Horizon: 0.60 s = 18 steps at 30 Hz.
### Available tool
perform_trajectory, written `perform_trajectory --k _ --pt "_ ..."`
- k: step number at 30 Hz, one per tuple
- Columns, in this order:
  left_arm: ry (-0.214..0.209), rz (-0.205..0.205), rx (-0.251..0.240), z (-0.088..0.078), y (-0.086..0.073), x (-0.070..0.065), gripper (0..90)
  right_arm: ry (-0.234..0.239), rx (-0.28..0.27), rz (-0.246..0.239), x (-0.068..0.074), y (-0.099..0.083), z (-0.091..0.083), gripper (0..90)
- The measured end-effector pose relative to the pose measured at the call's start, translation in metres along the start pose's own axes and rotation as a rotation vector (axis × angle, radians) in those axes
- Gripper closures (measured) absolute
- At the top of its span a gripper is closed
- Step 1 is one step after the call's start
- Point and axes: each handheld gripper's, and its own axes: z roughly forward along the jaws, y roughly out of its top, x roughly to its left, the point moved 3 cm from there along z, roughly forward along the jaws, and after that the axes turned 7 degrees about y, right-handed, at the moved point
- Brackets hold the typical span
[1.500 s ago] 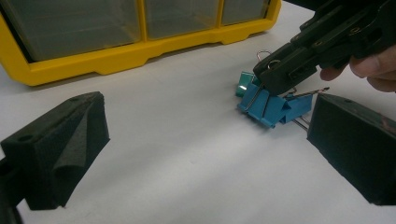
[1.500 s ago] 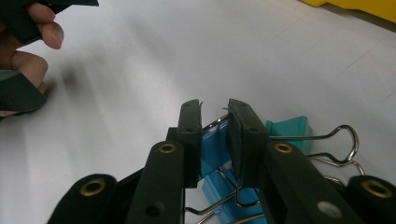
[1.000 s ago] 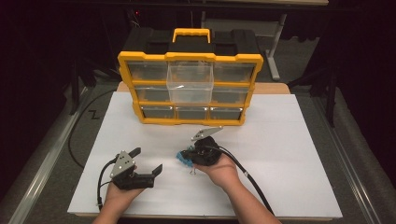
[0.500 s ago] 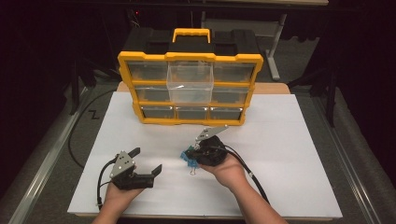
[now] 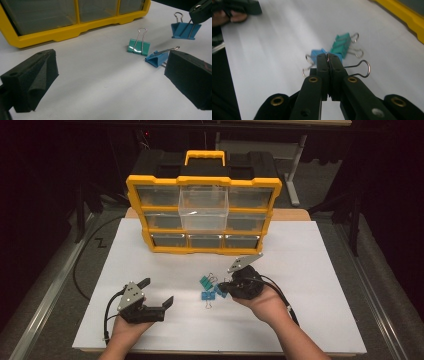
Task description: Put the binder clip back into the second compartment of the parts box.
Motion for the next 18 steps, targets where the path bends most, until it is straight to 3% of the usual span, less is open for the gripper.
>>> perform_trajectory --k 7,18 --pt "0.002 0.007 0.001 0.0 0.0 0.0 0.1 0.013 0.121 0.003 -0.005 -0.018 -0.007 90.0" --pt "0.006 0.022 0.008 -0.001 -0.001 0.0 0.1 0.043 0.238 -0.014 -0.008 -0.03 -0.012 90.0"
